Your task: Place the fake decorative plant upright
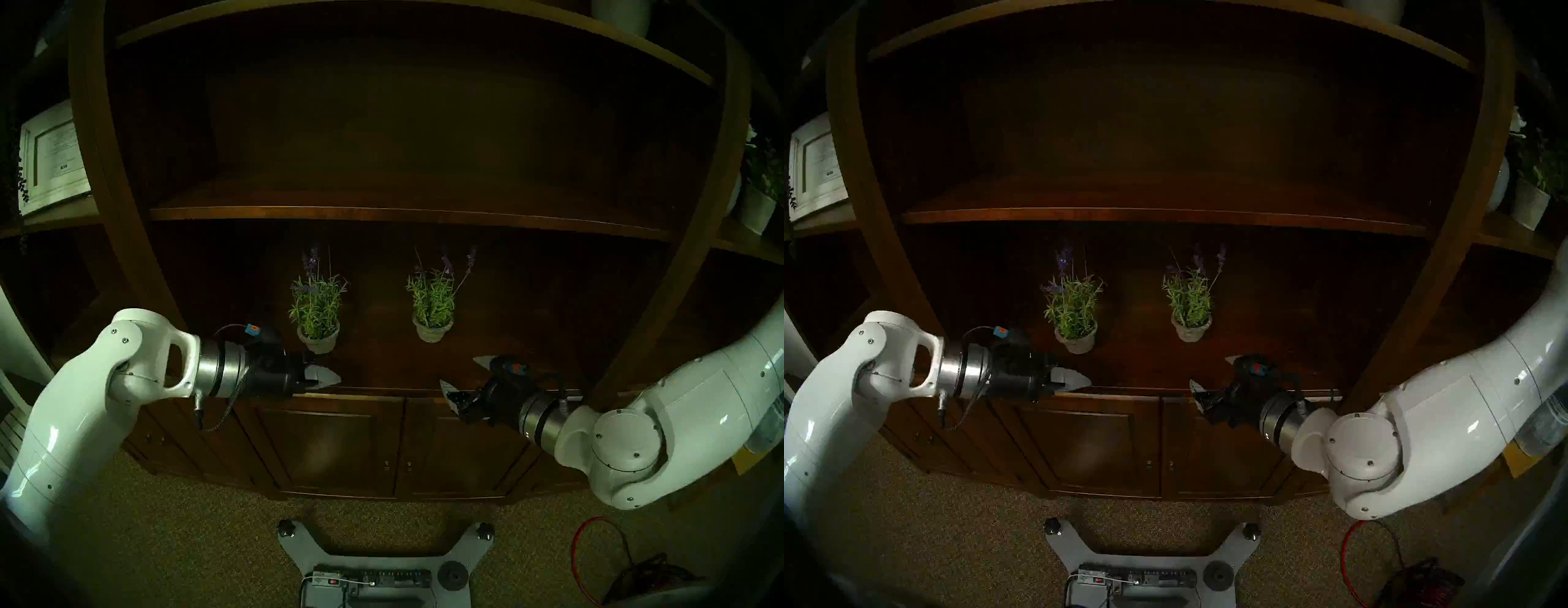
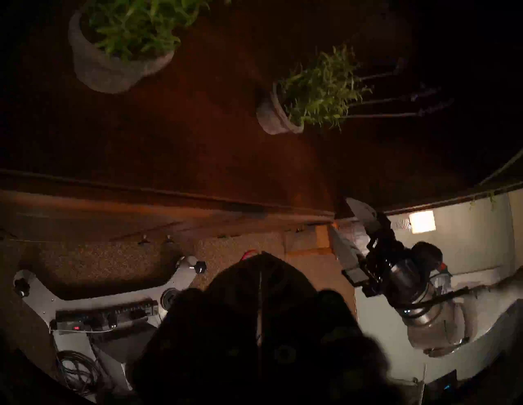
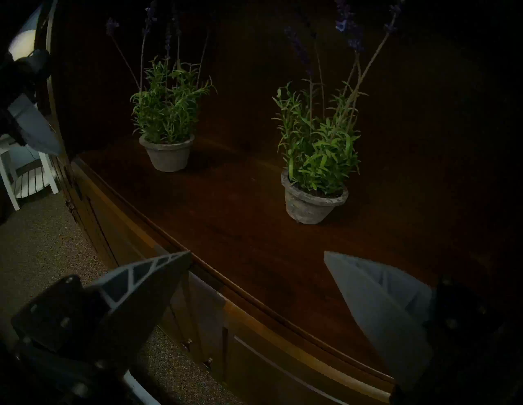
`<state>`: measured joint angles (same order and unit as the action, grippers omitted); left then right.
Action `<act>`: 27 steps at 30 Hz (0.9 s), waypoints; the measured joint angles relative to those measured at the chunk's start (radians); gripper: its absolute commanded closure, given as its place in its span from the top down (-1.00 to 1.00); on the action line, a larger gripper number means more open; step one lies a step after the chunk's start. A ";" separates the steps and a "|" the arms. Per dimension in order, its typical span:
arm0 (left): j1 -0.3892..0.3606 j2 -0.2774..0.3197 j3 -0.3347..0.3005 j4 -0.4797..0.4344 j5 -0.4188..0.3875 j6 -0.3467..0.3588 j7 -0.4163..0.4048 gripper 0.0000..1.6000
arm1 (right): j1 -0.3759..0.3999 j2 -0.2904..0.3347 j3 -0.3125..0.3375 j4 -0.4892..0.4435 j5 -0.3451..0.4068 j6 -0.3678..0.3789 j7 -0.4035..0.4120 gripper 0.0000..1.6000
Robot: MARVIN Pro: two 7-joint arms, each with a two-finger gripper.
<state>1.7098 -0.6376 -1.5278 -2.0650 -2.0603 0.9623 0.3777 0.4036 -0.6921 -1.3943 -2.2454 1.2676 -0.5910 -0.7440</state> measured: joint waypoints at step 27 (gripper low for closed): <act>0.228 0.157 -0.109 -0.350 0.266 0.000 0.136 -0.74 | -0.002 0.000 -0.001 0.000 0.000 0.000 -0.001 1.00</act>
<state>1.9378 -0.4809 -1.6372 -2.4146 -1.7943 0.9628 0.5136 0.4020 -0.6922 -1.3949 -2.2456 1.2679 -0.5909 -0.7454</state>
